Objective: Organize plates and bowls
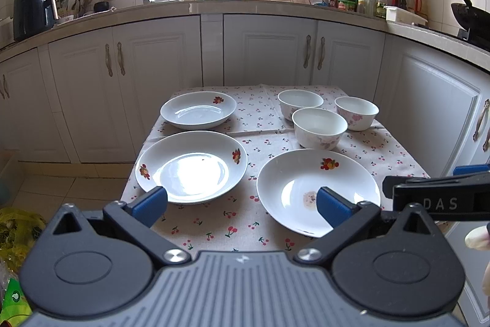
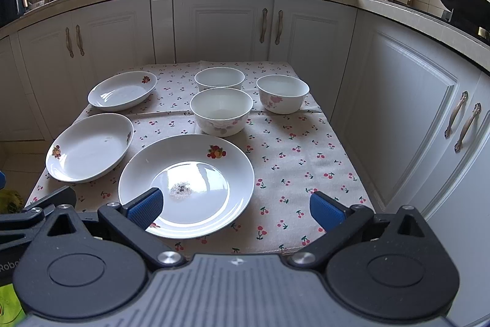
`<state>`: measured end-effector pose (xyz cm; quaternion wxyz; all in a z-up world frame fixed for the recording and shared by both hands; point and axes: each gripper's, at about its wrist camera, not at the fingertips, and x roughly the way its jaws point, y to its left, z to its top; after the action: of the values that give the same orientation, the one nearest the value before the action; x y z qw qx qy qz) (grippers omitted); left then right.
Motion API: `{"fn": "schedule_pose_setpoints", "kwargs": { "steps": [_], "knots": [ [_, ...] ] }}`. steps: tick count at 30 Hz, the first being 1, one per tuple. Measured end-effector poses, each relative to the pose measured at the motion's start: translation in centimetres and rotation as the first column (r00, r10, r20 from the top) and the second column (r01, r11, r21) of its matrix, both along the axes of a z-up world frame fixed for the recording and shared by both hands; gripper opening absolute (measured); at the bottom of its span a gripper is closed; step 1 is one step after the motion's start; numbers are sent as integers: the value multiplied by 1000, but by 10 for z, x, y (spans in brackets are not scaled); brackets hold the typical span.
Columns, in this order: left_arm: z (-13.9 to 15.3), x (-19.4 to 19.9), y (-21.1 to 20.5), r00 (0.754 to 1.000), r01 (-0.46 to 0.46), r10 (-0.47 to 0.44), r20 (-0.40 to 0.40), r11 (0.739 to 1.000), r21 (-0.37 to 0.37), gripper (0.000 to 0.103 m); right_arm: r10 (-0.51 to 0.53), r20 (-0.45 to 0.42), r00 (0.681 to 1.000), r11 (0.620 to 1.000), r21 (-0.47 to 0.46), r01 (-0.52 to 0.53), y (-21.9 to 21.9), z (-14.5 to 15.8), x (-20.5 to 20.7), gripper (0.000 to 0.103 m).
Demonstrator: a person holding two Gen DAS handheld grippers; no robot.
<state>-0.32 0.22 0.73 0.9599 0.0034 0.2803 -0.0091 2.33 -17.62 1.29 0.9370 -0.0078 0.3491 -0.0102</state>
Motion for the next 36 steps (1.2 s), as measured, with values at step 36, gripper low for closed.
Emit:
{"fn": "schedule_pose_setpoints", "kwargs": {
  "steps": [36],
  "knots": [
    [-48,74,69,995,95,-93,-27,994,48,102,320,61,945,936,131,-326,42,-18,103,103]
  ]
}}
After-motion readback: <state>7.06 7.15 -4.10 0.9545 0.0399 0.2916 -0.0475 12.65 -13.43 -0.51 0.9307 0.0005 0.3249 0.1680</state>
